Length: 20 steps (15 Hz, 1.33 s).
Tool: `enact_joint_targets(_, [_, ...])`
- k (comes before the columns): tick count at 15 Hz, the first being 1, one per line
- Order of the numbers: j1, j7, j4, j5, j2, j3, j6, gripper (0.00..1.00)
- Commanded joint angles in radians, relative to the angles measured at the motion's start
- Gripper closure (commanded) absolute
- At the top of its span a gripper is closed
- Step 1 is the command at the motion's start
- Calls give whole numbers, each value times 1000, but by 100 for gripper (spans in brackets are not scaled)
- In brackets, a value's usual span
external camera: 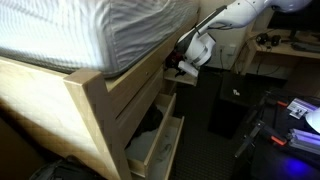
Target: Close the two top drawers
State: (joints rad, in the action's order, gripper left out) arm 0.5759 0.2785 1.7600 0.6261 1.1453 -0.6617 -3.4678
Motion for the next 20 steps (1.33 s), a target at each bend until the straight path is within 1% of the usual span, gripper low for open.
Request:
enact_joint_targets(1, [-23, -197, 33, -161, -28, 65, 16, 0])
enact_joint_targets(2, [-22, -197, 33, -161, -28, 65, 16, 0])
enact_joint_targets(3, [-75, -243, 86, -114, -114, 154, 27, 0])
enact_joint_targets(4, [-113, -324, 138, -107, -181, 230, 55, 0])
enact_joint_targets(5, [-131, -224, 188, 53, -238, 251, 54, 0])
enact_joint_targets(6, [-164, -235, 233, 99, -278, 303, 67, 0])
enact_joint_targets(7, [-189, -210, 289, 177, -327, 337, 90, 0])
enact_joint_targets(9, [-271, -195, 384, 300, -433, 433, 189, 0])
enact_joint_targets(10, [-312, -204, 438, 336, -489, 484, 255, 0])
enact_joint_targets(11, [-383, -229, 494, 360, -546, 564, 323, 0])
enact_joint_targets(12, [-466, -252, 548, 375, -597, 658, 366, 0])
enact_joint_targets(13, [-526, -303, 604, 345, -637, 731, 378, 0])
enact_joint_targets(14, [-594, -350, 661, 316, -681, 812, 371, 0])
enact_joint_targets(15, [-660, -394, 721, 294, -714, 892, 312, 0])
enact_joint_targets(16, [-704, -407, 771, 287, -744, 955, 261, 0])
enact_joint_targets(17, [-716, -388, 808, 301, -773, 995, 204, 0])
enact_joint_targets(18, [-742, -375, 846, 309, -795, 1051, 153, 0])
enact_joint_targets(20, [-729, -328, 897, 324, -831, 1127, 40, 0])
